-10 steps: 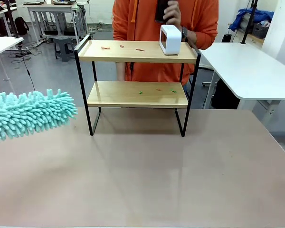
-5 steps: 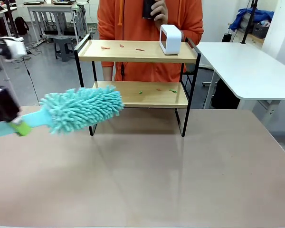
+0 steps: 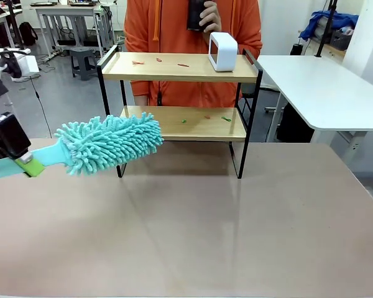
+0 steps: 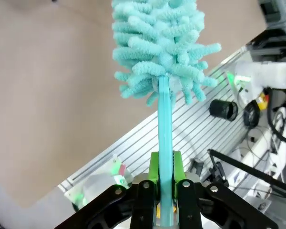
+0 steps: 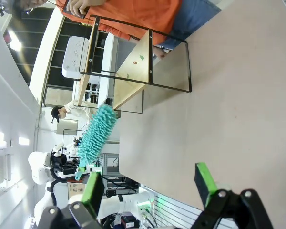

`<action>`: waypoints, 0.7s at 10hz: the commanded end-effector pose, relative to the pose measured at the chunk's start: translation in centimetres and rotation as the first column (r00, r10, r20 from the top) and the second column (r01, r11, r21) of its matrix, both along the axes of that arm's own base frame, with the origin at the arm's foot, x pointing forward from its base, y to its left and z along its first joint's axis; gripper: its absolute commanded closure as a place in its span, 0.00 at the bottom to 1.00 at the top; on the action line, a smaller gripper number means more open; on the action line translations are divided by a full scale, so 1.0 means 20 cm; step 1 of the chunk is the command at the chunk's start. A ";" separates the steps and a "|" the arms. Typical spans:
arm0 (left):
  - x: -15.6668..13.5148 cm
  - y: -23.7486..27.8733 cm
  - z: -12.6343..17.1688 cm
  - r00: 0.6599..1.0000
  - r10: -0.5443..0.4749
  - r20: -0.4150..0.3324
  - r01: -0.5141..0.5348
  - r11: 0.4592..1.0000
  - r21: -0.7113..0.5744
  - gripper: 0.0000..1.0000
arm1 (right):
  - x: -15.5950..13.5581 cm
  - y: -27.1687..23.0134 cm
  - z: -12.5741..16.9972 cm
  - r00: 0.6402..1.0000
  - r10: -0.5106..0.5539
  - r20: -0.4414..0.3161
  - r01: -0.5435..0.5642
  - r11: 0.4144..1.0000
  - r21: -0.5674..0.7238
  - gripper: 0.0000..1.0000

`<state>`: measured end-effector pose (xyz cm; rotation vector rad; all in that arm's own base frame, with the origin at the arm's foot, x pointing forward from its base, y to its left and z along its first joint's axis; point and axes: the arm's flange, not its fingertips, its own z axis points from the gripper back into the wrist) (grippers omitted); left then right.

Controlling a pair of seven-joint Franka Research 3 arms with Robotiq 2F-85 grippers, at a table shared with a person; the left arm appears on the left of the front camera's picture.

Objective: Clean the shelf.
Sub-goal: Clean the specific tier of the Shelf with the Duster once objects are removed.

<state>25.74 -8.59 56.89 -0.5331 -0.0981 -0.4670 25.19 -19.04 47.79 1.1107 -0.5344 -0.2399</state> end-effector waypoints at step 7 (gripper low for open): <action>0.18 -0.40 -0.13 0.928 0.302 0.217 -0.304 0.952 -0.026 0.88 | 0.01 0.00 0.01 0.999 0.002 0.035 -0.002 1.000 0.005 0.00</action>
